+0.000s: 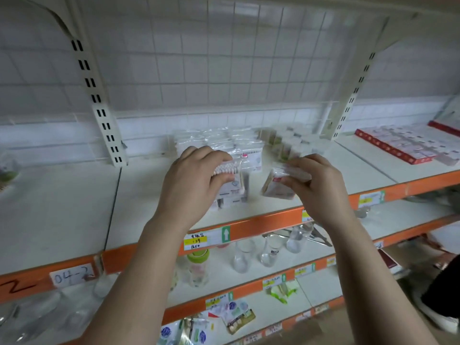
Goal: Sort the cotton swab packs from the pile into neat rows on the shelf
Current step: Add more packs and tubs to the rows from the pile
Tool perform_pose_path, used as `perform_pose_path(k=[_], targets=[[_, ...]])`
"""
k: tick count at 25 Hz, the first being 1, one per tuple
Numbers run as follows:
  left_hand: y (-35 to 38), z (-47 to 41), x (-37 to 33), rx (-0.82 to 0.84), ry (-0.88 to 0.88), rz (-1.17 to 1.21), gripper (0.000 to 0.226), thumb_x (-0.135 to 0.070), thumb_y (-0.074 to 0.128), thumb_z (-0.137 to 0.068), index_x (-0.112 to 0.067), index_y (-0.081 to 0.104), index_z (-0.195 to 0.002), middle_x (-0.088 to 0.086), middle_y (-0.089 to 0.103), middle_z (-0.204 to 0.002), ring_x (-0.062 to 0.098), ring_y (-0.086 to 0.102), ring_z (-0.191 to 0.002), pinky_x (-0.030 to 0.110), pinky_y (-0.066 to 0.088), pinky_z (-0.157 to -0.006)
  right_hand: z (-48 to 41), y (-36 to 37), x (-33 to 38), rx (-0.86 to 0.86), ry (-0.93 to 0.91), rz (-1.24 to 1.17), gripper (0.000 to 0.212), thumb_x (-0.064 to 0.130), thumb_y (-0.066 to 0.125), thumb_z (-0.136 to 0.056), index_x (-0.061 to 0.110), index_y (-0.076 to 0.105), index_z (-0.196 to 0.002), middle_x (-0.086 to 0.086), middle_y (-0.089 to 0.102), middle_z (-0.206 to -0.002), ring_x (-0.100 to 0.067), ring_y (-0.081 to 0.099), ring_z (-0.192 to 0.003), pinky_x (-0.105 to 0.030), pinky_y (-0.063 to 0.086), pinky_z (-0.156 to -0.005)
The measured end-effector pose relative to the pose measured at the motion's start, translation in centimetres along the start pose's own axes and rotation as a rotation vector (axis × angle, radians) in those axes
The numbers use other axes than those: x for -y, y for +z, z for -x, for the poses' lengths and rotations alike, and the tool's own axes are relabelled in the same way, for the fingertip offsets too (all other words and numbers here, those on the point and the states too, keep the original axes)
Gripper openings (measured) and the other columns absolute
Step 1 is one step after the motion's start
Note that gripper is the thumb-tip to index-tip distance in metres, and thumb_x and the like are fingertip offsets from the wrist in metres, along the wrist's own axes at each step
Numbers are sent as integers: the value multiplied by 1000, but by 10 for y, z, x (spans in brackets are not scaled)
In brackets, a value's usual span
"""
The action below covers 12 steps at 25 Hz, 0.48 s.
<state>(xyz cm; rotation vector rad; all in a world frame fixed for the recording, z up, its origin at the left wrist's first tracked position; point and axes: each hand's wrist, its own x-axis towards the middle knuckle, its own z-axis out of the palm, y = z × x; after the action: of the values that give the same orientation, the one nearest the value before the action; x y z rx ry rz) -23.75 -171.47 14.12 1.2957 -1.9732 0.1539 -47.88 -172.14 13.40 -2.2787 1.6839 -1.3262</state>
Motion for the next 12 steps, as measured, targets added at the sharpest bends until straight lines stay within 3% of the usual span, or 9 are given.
perform_pose_path(k=[5, 9, 12], targets=[[14, -32, 14, -30, -57, 35, 28, -36, 66, -85, -23, 66, -109, -6, 62, -100, 18, 51, -101, 29, 42, -82, -47, 32, -31, 57, -52, 58, 25, 11, 75, -76, 10, 71, -100, -6, 65, -95, -26, 61, -89, -20, 39, -74], [24, -60, 31, -52, -86, 61, 29, -33, 65, -86, -21, 65, -112, -5, 61, -100, 17, 50, -101, 23, 37, -84, -74, 66, -54, 115, -25, 66, 27, 13, 77, -74, 13, 71, -101, -6, 67, -99, -29, 61, -94, -34, 47, -82], [28, -72, 45, -46, -98, 57, 29, -32, 65, -86, -21, 65, -113, -6, 60, -100, 15, 49, -101, 22, 35, -84, -87, 85, -57, 130, 23, 45, 25, 13, 77, -74, 11, 70, -98, -4, 68, -98, -26, 59, -93, -34, 44, -84]])
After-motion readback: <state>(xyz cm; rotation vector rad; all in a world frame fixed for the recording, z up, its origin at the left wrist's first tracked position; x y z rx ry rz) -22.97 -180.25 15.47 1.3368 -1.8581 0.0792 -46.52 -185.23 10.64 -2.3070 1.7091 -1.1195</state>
